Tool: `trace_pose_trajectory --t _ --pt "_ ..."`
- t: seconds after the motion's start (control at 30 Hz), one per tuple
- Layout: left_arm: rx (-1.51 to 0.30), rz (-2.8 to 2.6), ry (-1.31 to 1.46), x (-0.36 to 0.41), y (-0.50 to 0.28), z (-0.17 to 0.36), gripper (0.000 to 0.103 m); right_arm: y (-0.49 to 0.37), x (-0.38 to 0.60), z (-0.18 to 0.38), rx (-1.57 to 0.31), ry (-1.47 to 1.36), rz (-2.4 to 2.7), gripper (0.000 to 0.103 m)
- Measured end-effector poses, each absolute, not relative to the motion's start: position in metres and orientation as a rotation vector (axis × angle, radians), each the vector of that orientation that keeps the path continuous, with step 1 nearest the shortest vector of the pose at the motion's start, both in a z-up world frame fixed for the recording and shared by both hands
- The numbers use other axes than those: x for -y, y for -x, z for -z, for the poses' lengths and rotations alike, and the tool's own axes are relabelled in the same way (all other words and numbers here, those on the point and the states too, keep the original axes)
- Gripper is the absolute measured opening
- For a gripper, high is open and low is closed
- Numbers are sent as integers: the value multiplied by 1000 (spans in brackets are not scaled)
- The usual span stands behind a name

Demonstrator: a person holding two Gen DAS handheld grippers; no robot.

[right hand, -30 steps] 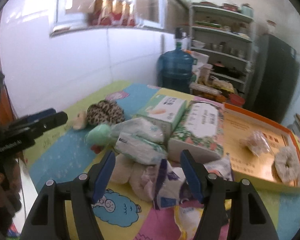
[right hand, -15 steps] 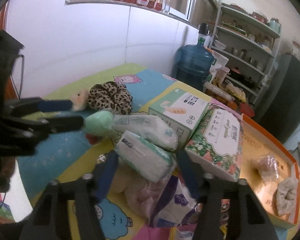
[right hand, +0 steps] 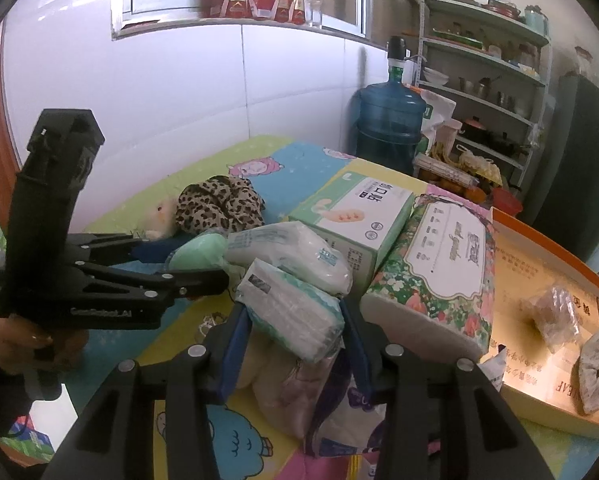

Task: Organize soft objects
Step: 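Reach the left tool to the green sponge while the right tool reaches the tissue pack, then grasp the green sponge with the left tool while the right tool grasps the white tissue pack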

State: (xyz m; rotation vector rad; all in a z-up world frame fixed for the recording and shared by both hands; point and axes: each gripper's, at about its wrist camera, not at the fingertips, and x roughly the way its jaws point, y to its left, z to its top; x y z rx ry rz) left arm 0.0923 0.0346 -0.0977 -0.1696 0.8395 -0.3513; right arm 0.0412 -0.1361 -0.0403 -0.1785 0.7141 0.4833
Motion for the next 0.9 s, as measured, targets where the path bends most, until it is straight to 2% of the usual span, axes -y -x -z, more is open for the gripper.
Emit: trace_pose_trajectory --t 0.23,0.5,0.67,0.9 --pt "-833 342 159 -34 -93 100 63 -41 139 40 -714 163 -487 45" --pt "-819 338 153 -32 -82 99 52 -41 137 40 -712 163 -487 44" --pt "-807 337 157 -35 -76 99 48 -39 138 39 -706 159 -488 42" --pt "-780 340 178 -42 -66 91 47 -30 137 34 -678 155 -502 39"
